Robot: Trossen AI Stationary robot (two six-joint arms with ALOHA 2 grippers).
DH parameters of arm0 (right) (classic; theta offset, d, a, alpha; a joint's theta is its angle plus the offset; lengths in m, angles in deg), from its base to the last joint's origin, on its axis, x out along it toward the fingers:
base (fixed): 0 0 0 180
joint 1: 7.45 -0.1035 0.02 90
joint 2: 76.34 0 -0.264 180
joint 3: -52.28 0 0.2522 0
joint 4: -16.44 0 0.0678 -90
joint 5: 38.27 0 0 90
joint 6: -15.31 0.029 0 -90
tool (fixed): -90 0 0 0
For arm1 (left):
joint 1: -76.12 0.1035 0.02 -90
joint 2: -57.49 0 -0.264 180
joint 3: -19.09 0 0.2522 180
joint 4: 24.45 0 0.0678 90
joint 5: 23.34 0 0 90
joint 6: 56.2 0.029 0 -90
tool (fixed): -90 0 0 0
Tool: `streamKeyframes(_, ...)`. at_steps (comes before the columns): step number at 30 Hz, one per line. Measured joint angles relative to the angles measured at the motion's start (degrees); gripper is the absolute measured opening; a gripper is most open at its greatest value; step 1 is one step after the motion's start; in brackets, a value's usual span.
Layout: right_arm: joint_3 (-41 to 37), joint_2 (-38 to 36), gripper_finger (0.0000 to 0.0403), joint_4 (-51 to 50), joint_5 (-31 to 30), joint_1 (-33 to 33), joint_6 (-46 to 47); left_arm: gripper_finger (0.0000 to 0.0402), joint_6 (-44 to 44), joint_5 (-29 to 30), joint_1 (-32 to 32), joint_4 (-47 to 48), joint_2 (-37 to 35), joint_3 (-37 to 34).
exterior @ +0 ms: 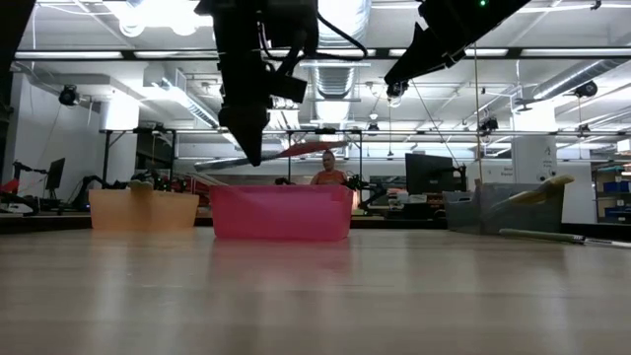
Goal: Sort silverware by color (type)
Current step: Put the white patterned table knife into the red bin
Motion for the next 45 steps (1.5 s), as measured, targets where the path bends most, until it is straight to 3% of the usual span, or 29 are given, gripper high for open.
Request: streamKeyframes(45,0.0,0.0,0.0109,0.0,0.0,0.0,0.0,0.0022,-1.0,-0.6,-0.1,-0.7,1.3,-0.1)
